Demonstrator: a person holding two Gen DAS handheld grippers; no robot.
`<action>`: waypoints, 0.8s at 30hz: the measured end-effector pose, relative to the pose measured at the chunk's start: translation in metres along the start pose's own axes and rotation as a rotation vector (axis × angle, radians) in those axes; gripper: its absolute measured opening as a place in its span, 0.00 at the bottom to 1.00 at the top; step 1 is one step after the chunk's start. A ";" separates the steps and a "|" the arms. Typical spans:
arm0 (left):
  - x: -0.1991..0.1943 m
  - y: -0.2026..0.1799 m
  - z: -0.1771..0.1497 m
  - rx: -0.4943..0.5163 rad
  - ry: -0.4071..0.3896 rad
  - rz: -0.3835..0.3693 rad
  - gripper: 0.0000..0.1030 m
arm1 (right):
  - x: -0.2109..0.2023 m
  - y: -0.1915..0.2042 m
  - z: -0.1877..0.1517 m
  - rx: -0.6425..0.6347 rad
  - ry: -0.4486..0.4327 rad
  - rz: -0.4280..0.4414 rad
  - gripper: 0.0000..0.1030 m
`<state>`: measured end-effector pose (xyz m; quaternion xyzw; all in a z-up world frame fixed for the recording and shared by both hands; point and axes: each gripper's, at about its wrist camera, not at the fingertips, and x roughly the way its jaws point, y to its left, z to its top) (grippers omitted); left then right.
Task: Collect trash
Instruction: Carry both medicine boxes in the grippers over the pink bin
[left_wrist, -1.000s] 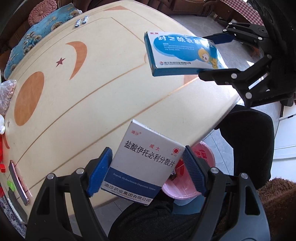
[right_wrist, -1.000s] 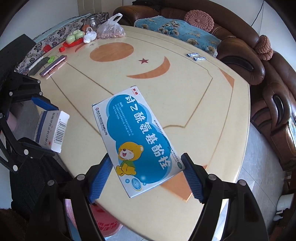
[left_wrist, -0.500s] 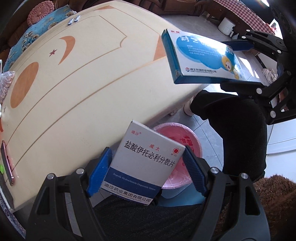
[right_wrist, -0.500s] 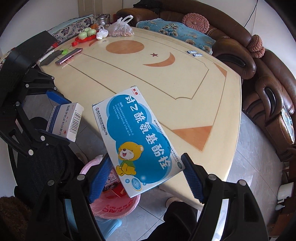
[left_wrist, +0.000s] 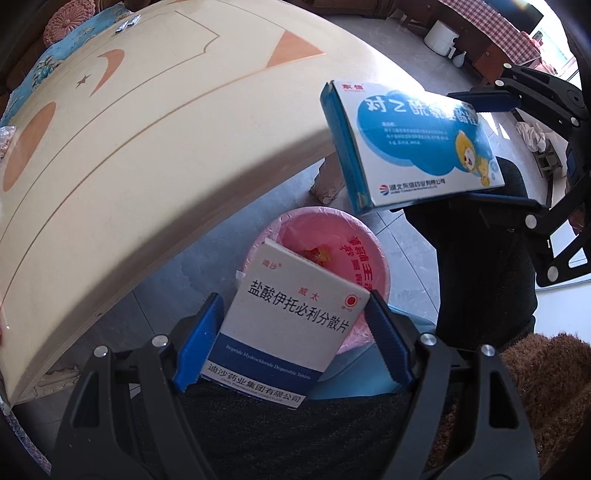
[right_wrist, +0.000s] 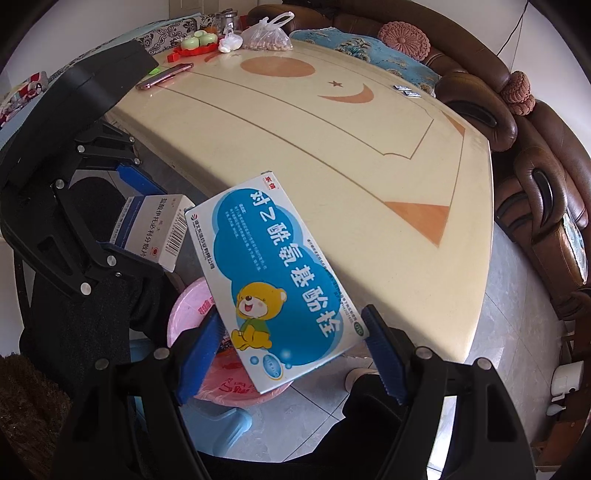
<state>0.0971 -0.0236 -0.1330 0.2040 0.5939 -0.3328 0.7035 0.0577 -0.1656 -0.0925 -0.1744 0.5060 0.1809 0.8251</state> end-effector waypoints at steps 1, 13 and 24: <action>0.003 -0.002 -0.002 0.003 0.003 -0.002 0.74 | 0.002 0.003 -0.003 0.000 0.004 0.003 0.71; 0.050 -0.016 -0.018 -0.011 0.061 -0.044 0.74 | 0.045 0.012 -0.034 0.052 0.075 0.062 0.71; 0.100 -0.017 -0.016 -0.025 0.140 -0.090 0.74 | 0.092 0.008 -0.054 0.084 0.151 0.091 0.71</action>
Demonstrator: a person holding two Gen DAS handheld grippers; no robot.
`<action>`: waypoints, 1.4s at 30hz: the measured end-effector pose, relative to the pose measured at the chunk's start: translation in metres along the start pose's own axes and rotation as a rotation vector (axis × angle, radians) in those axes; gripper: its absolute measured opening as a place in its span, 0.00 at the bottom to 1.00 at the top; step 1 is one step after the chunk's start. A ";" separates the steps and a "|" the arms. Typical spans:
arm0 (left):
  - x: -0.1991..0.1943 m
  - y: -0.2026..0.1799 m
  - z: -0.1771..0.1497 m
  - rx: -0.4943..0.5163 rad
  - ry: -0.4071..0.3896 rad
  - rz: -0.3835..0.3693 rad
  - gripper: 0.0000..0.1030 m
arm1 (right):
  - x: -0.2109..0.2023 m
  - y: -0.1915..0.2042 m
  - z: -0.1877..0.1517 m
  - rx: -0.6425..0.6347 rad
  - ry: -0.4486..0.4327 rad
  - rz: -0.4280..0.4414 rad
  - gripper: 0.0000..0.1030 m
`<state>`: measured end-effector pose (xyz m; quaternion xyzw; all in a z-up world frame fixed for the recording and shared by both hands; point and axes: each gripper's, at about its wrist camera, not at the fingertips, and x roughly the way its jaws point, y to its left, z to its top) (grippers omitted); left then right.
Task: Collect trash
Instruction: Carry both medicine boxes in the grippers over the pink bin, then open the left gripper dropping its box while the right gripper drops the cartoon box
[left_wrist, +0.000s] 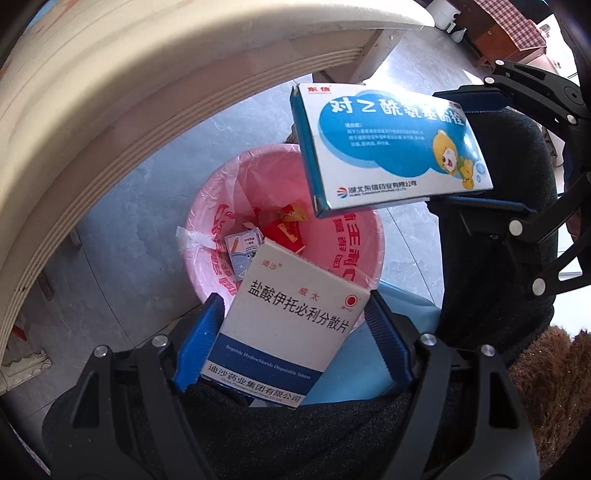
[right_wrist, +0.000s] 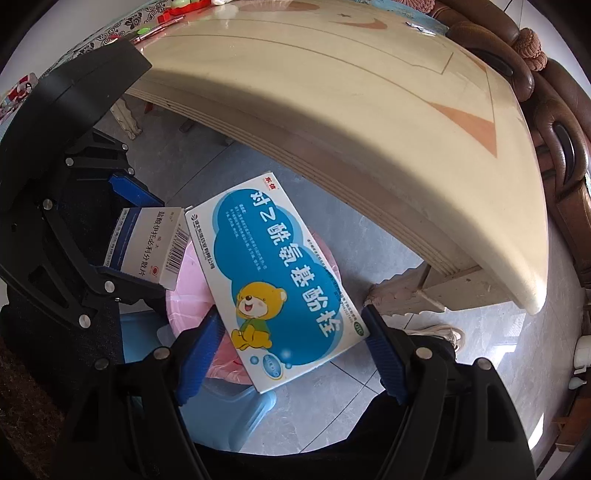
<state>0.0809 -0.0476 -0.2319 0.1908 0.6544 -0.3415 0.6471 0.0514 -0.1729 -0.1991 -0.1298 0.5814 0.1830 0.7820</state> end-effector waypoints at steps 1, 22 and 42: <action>0.004 0.001 0.000 -0.002 0.009 -0.010 0.74 | 0.005 -0.001 -0.002 0.006 0.008 0.006 0.71; 0.098 0.033 0.020 -0.189 0.130 -0.125 0.74 | 0.110 -0.022 -0.015 0.128 0.106 0.011 0.71; 0.144 0.054 0.026 -0.288 0.203 -0.113 0.74 | 0.168 -0.019 -0.021 0.217 0.174 0.020 0.72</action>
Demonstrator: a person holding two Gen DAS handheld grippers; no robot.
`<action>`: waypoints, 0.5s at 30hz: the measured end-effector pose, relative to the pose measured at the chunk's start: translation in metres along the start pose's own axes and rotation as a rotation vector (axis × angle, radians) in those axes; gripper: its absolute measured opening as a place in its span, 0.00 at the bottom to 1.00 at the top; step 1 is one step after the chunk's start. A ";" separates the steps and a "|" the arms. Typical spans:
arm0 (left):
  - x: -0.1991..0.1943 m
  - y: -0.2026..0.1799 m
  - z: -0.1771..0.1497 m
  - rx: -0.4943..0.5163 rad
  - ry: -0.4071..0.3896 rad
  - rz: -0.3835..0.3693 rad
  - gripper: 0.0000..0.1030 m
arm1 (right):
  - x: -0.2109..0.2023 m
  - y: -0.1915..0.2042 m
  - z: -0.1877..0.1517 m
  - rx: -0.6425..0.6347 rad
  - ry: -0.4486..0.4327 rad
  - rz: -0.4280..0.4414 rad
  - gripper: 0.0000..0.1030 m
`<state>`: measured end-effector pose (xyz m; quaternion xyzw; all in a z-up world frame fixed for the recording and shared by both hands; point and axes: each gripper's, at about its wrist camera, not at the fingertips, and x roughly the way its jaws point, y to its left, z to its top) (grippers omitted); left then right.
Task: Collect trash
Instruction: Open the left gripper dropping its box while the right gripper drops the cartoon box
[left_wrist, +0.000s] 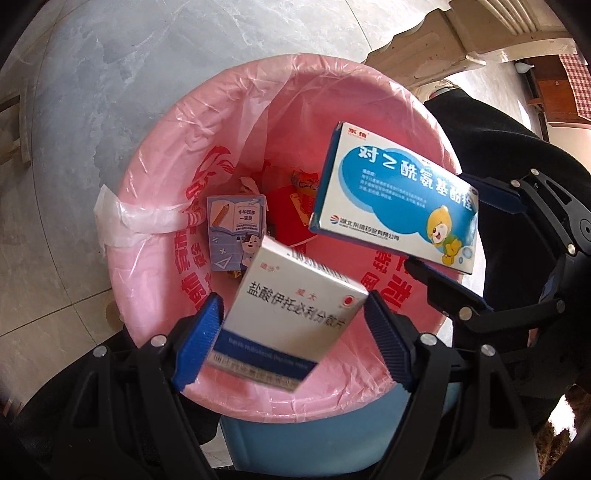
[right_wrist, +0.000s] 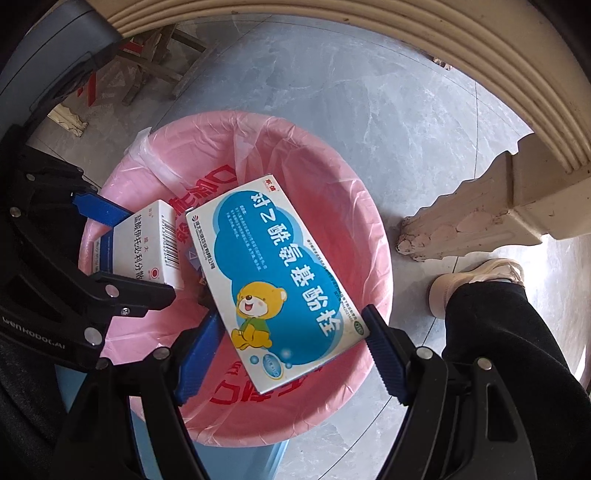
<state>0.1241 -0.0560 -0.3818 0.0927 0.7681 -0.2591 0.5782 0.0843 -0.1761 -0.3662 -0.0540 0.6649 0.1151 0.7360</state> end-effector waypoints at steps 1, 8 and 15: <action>0.001 0.000 0.000 -0.002 0.005 0.002 0.74 | 0.001 0.001 0.000 0.001 0.002 0.000 0.72; 0.001 0.001 0.002 -0.005 0.007 0.002 0.80 | 0.005 0.000 0.001 0.006 0.010 0.004 0.72; 0.003 -0.001 0.003 -0.004 0.009 0.029 0.82 | 0.007 0.003 0.001 -0.010 0.016 -0.003 0.72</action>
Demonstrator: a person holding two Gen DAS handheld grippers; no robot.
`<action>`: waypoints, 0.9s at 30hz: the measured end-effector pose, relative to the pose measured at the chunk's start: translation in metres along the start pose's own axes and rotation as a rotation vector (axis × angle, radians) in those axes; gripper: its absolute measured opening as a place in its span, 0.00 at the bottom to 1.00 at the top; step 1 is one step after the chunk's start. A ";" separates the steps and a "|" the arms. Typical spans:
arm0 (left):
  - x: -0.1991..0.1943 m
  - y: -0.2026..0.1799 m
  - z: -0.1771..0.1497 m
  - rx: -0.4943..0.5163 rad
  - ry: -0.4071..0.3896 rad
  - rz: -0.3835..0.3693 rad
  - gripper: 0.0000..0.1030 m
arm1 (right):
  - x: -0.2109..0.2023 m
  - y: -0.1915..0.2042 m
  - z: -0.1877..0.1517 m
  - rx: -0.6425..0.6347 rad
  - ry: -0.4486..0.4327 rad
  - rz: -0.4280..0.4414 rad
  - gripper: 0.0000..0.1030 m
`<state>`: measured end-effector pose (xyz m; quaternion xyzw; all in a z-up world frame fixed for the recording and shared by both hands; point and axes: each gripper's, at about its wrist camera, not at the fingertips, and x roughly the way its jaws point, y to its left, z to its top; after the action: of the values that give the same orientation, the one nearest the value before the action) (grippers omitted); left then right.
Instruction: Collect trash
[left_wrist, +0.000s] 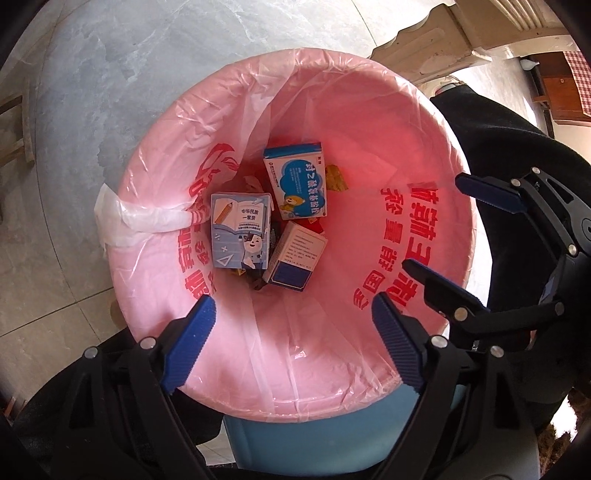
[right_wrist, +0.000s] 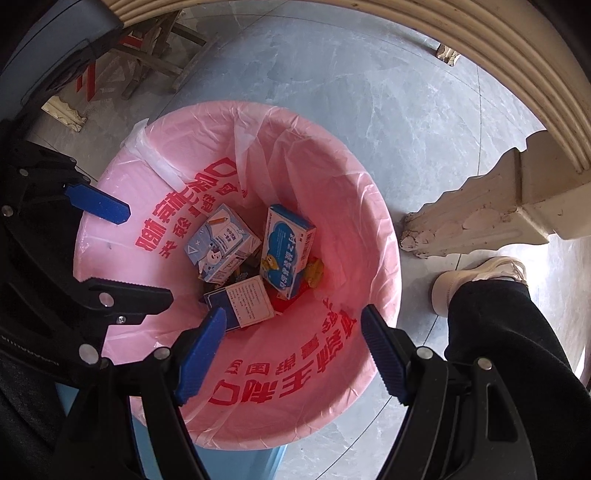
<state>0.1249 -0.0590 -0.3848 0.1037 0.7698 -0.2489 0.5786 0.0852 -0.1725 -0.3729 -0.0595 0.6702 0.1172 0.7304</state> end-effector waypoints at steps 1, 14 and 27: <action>0.000 0.000 -0.001 0.000 -0.002 0.003 0.82 | 0.000 0.001 0.000 -0.002 0.000 -0.002 0.72; -0.009 0.002 -0.006 -0.007 -0.033 0.035 0.82 | -0.002 -0.002 -0.001 0.016 0.003 -0.016 0.73; -0.051 -0.010 -0.033 -0.070 -0.180 0.103 0.82 | -0.041 -0.014 -0.014 0.173 -0.043 -0.011 0.78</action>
<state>0.1082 -0.0447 -0.3276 0.1000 0.7164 -0.2003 0.6607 0.0718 -0.1929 -0.3349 0.0027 0.6616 0.0560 0.7478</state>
